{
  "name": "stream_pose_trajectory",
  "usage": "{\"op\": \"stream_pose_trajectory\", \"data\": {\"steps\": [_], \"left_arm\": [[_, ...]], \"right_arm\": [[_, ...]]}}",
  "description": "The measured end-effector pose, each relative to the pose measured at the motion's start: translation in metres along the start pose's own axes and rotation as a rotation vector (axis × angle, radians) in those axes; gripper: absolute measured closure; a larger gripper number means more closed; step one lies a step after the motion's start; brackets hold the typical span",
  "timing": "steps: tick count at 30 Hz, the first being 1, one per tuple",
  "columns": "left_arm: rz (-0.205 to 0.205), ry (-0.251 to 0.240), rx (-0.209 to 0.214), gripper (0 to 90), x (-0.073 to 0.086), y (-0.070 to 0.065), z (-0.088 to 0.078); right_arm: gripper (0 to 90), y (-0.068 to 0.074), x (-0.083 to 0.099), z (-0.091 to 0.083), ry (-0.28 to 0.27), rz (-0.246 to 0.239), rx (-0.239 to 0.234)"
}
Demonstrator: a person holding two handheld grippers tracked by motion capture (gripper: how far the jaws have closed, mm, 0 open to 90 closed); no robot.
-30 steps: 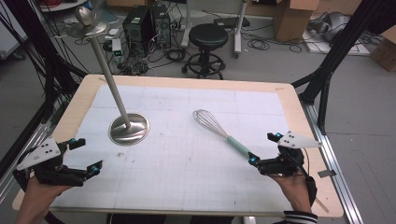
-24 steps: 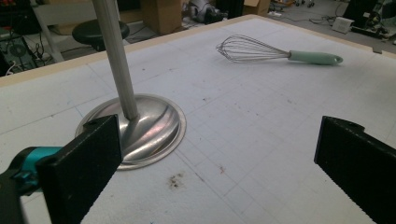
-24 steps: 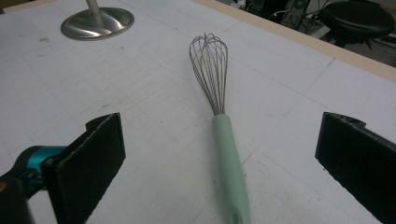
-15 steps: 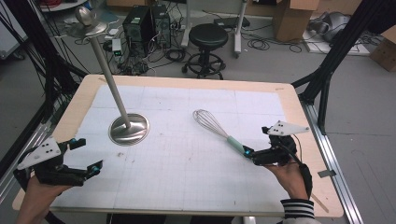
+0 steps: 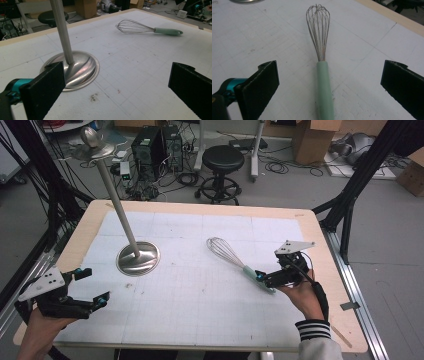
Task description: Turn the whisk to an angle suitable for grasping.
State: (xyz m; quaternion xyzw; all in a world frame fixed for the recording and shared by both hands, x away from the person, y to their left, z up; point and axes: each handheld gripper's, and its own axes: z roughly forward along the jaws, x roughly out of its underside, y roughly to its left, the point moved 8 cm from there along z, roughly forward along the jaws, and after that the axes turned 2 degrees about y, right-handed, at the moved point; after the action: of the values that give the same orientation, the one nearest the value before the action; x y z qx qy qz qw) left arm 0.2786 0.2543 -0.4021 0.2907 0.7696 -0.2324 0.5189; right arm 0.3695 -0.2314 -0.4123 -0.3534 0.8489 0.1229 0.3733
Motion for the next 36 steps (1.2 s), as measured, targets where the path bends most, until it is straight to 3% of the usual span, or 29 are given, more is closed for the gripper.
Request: {"op": "stream_pose_trajectory", "data": {"steps": [12, 22, 26, 36], "left_arm": [[0.004, 0.003, 0.007, 1.7, 0.0, -0.002, 0.002], [0.003, 0.004, 0.009, 1.7, 0.0, -0.003, 0.003], [-0.002, 0.005, 0.013, 1.7, 0.001, -0.003, 0.004], [0.0, 0.005, 0.018, 1.7, 0.001, -0.003, 0.005]], "right_arm": [[4.3, 0.003, 0.007, 0.031, 0.144, -0.038, -0.037], [4.4, 0.0, 0.014, 0.042, 0.212, -0.026, -0.037], [4.6, 0.001, 0.02, 0.051, 0.282, -0.044, -0.024], [6.6, 0.006, 0.023, 0.065, 0.348, -0.058, -0.029]]}}
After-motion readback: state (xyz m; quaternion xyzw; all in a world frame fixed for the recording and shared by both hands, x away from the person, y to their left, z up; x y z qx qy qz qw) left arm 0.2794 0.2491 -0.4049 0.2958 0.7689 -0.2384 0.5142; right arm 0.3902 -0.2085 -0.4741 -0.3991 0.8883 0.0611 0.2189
